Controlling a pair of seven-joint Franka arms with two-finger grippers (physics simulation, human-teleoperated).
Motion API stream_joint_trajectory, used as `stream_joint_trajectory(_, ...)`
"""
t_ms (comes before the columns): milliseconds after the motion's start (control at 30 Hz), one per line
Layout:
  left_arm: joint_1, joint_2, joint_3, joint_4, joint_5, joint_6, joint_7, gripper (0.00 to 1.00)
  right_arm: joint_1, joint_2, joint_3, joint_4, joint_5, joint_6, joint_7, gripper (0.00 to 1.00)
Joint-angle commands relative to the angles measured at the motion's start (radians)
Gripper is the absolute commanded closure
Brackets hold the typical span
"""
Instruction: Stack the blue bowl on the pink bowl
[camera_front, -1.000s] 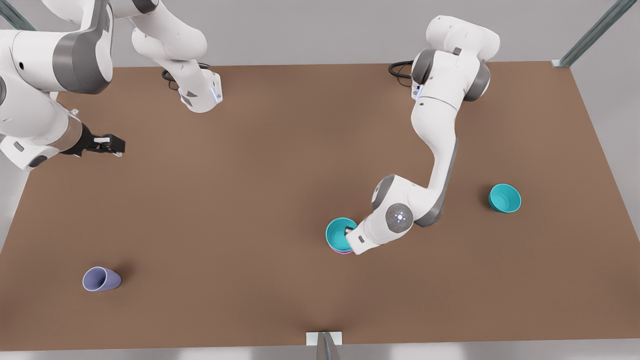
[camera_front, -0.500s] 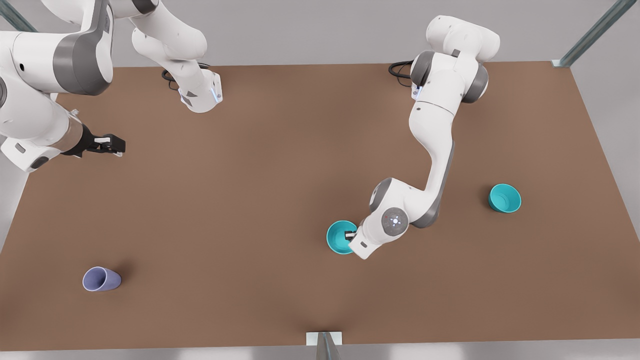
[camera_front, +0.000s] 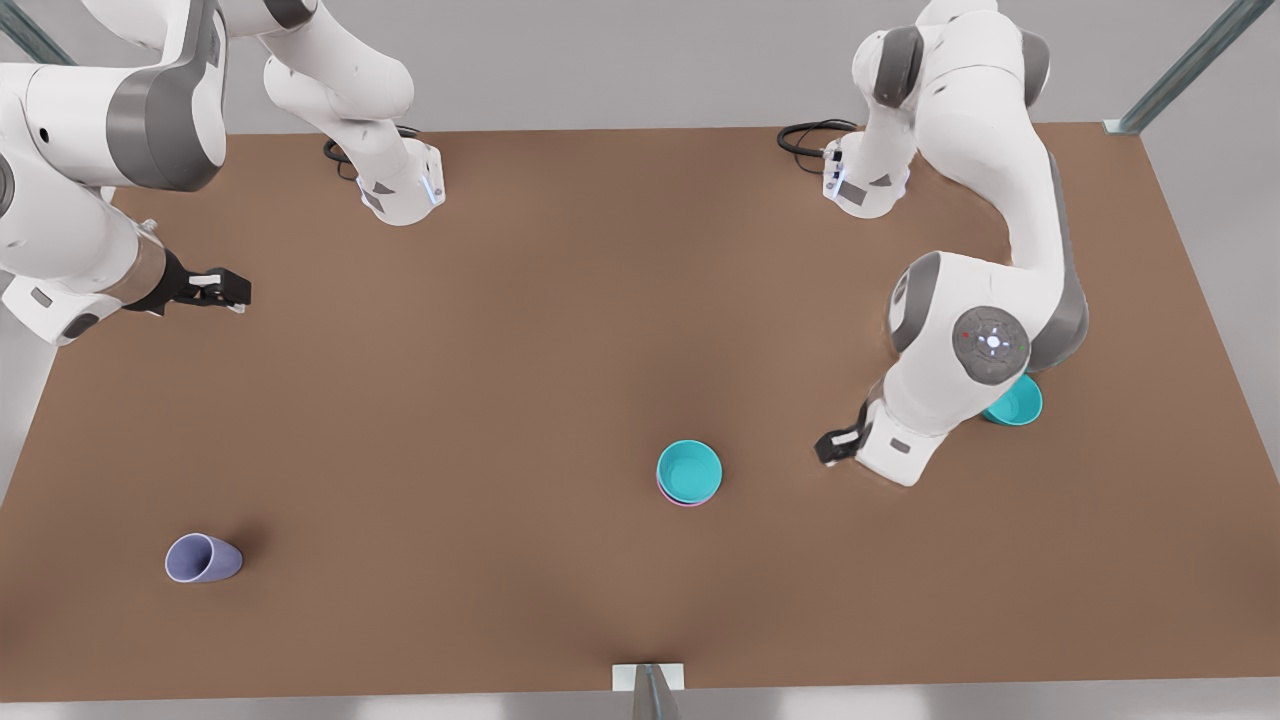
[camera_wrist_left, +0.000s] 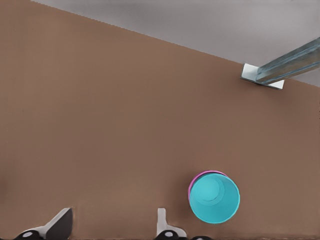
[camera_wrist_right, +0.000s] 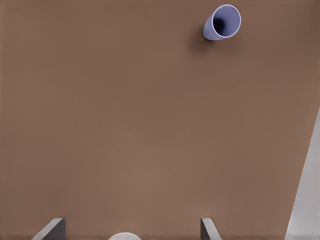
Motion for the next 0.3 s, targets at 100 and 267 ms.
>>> stream_joint_trajectory(100, 0.298, -0.319, -0.327, -0.218, 0.103, -0.253, 0.251, 0.0, 0.0, -0.002, -0.055, -0.001, 0.06, -0.002, -0.008, 0.0)
stream_joint_trajectory(267, 0.298, -0.312, -0.327, -0.215, 0.126, -0.268, 0.246, 0.0, 0.005, -0.005, -0.055, -0.001, 0.056, -0.002, -0.008, 0.0)
